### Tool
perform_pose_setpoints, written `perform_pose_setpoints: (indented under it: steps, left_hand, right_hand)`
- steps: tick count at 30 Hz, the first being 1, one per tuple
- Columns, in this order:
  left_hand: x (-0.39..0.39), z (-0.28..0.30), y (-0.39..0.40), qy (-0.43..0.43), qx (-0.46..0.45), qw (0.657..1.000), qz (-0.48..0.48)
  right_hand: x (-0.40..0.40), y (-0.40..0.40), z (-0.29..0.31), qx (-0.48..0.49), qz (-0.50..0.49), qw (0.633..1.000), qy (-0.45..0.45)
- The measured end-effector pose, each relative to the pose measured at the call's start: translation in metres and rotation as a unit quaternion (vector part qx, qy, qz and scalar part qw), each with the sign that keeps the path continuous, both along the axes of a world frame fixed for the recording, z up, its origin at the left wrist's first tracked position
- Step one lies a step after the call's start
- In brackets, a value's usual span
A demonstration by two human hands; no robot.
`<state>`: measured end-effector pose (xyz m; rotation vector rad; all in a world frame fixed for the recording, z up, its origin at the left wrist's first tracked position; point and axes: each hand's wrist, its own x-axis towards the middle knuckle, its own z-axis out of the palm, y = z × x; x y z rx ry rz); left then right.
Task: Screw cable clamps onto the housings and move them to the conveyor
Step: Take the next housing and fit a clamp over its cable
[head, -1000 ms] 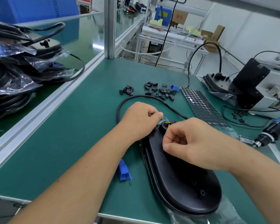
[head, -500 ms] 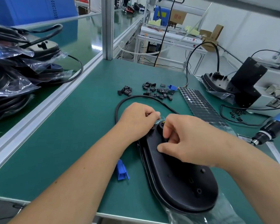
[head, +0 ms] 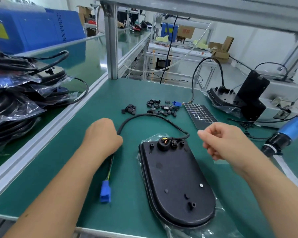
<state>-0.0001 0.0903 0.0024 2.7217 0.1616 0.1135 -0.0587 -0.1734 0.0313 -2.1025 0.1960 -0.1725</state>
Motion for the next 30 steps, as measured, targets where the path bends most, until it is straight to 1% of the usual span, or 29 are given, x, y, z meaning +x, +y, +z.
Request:
perform_pose_setpoints:
  steps: [1,2,3,4,5,7,9,10,12,13,17,20,22,23,25,26,27,28,29,30]
  left_hand:
    - [0.000,0.003,0.003,-0.015,-0.042,0.999,0.004]
    - [0.001,0.005,0.008,-0.039,-0.102,0.994,0.010]
    - [0.000,0.009,0.011,-0.068,-0.176,0.982,0.012]
    - [-0.002,0.014,0.014,-0.105,-0.249,0.963,0.010]
    - [-0.005,0.020,0.016,-0.146,-0.298,0.943,-0.003]
    - [-0.009,0.035,0.017,-0.221,-0.342,0.911,-0.056]
    - [-0.013,0.051,0.013,-0.260,-0.357,0.889,-0.123]
    - [-0.013,0.057,0.009,-0.266,-0.352,0.885,-0.152]
    - [-0.012,0.064,0.000,-0.257,-0.347,0.881,-0.194]
    - [-0.012,0.066,-0.007,-0.244,-0.345,0.882,-0.209]
    - [-0.014,0.058,-0.031,-0.168,-0.334,0.890,-0.260]
    - [-0.023,0.046,-0.036,-0.143,-0.365,0.875,-0.284]
    - [-0.033,0.038,-0.039,-0.108,-0.401,0.857,-0.304]
    - [-0.039,0.031,-0.039,-0.099,-0.408,0.856,-0.303]
    - [-0.052,0.014,-0.037,-0.128,-0.366,0.884,-0.261]
    - [-0.059,0.005,-0.035,-0.151,-0.336,0.901,-0.228]
    - [-0.066,-0.001,-0.034,-0.155,-0.327,0.910,-0.203]
    - [-0.073,-0.007,-0.033,-0.149,-0.328,0.916,-0.176]
    - [-0.078,-0.014,-0.032,-0.147,-0.339,0.918,-0.143]
    - [-0.082,-0.017,-0.032,-0.155,-0.324,0.928,-0.096]
  right_hand:
    - [-0.001,-0.003,-0.004,0.010,-0.007,1.000,-0.003]
    - [-0.002,-0.004,-0.007,0.017,-0.010,1.000,-0.008]
    - [-0.003,-0.006,-0.010,0.021,-0.011,1.000,-0.017]
    - [-0.004,-0.007,-0.010,0.024,-0.013,0.999,-0.030]
    - [-0.004,-0.008,-0.011,0.024,-0.015,0.998,-0.047]
    - [-0.003,-0.009,-0.010,0.014,-0.023,0.996,-0.084]
    - [0.002,-0.009,-0.006,0.044,-0.039,0.993,-0.099]
    - [0.005,-0.010,-0.003,0.087,-0.042,0.991,-0.092]
    - [0.010,-0.011,0.006,0.178,-0.036,0.982,-0.059]
    - [0.012,-0.011,0.010,0.205,-0.036,0.977,-0.042]
    - [0.017,-0.013,0.016,0.242,-0.020,0.970,-0.007]
    - [0.011,-0.014,0.021,0.248,0.010,0.969,-0.004]
    - [0.002,-0.017,0.023,0.207,0.050,0.977,-0.009]
    - [-0.003,-0.019,0.022,0.161,0.065,0.985,-0.016]
    - [-0.016,-0.018,0.014,0.043,0.083,0.995,-0.027]
    - [-0.024,-0.017,0.008,-0.008,0.081,0.996,-0.028]
    - [-0.032,-0.017,0.001,-0.049,0.072,0.996,-0.028]
    - [-0.039,-0.016,-0.006,-0.076,0.059,0.995,-0.025]
    - [-0.046,-0.015,-0.012,-0.085,0.050,0.995,-0.018]
    - [-0.050,-0.014,-0.016,-0.081,0.047,0.996,-0.007]
